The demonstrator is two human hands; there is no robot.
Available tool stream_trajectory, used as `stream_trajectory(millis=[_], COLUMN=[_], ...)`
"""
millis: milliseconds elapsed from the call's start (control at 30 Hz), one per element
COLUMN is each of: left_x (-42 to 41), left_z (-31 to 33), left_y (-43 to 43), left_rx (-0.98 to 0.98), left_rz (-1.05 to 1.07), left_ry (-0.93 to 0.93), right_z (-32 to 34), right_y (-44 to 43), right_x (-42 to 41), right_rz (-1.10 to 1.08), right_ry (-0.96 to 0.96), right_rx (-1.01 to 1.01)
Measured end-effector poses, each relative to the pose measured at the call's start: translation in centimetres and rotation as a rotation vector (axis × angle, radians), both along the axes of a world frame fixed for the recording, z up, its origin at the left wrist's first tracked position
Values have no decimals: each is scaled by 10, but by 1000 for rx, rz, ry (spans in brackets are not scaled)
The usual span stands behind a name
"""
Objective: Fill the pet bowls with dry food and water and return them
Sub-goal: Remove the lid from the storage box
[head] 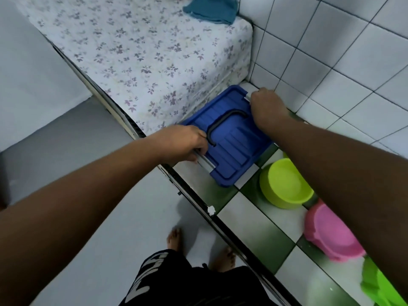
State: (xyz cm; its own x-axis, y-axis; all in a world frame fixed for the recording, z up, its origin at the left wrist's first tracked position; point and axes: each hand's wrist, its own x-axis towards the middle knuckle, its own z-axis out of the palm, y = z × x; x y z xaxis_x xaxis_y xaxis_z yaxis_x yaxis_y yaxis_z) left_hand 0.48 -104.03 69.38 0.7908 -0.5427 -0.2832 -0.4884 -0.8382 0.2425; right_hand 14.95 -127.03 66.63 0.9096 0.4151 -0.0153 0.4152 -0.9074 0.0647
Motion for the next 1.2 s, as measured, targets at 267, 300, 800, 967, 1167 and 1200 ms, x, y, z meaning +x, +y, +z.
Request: stream_trajectory(millis=[267,300,800,967,1167,1200], left_x=[23,24,-2,-4,14,15], left_z=[-6,-8,-39,-36,-18,-16], left_y=[-1,1,30,41,25,20], left_rx=[97,102,-156,-237,-524,-509], left_rz=[-153,-188,-384,-265,576,581], left_ry=[160,158,-405,-271,131,205], right_z=[-3,-3,-15,-14,-25,-26], right_y=[6,7,-13,-26,-18,-14], right_x=[-4,-4,-16,-45,-88,-92], right_rz=[-71,-104,-489,-607,-877,-886], right_ry=[-53,-33,86,-62,77,108], right_rx=[-59,-44,525,682,918,952])
